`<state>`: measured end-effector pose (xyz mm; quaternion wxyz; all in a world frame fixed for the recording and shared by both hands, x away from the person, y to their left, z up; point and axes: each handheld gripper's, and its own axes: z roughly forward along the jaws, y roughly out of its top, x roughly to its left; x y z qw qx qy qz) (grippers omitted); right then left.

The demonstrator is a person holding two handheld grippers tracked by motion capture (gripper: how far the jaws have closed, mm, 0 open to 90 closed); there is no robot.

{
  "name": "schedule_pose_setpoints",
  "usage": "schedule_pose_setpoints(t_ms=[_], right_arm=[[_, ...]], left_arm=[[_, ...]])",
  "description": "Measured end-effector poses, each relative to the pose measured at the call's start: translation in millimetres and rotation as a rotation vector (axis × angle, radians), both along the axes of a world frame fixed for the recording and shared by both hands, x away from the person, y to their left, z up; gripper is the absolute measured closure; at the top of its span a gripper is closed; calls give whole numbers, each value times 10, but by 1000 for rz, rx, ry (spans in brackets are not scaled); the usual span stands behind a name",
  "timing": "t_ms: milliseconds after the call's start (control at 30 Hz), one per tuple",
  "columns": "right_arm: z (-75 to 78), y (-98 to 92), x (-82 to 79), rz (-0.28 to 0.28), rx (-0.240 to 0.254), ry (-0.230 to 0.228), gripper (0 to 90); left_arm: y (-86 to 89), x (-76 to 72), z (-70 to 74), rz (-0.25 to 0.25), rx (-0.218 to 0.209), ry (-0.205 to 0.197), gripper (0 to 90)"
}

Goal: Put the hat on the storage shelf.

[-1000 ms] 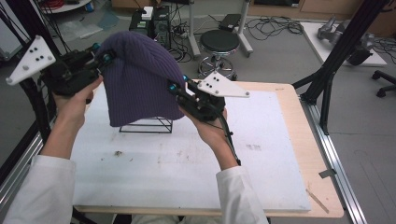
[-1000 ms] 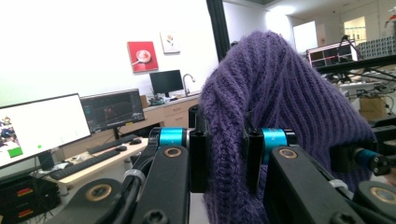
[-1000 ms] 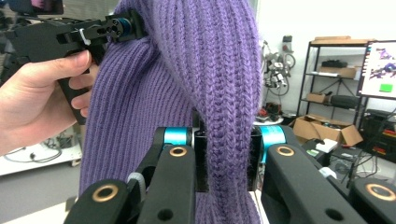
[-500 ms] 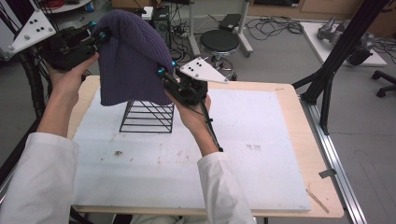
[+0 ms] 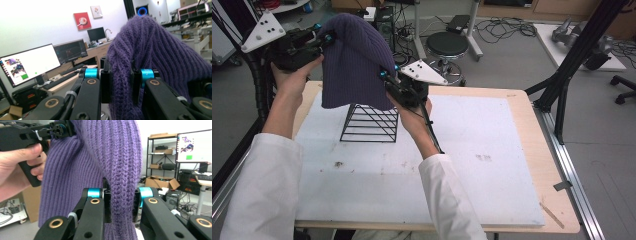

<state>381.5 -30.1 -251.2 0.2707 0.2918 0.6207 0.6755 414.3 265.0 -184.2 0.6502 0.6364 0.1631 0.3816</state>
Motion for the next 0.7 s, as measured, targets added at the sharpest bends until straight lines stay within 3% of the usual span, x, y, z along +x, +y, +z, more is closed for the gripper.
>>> schedule_pose_setpoints(t_ms=[300, 467, 700], right_arm=[[-75, 67, 1, -21, -30, 39, 809], [-161, 128, -13, -27, -68, 68, 808], [-225, 166, -52, -48, -105, 76, 807]], left_arm=[[63, 44, -197, -9, -4, 24, 776], [89, 74, -306, -13, 1, 98, 776], [64, 74, -329, -28, 30, 127, 774]])
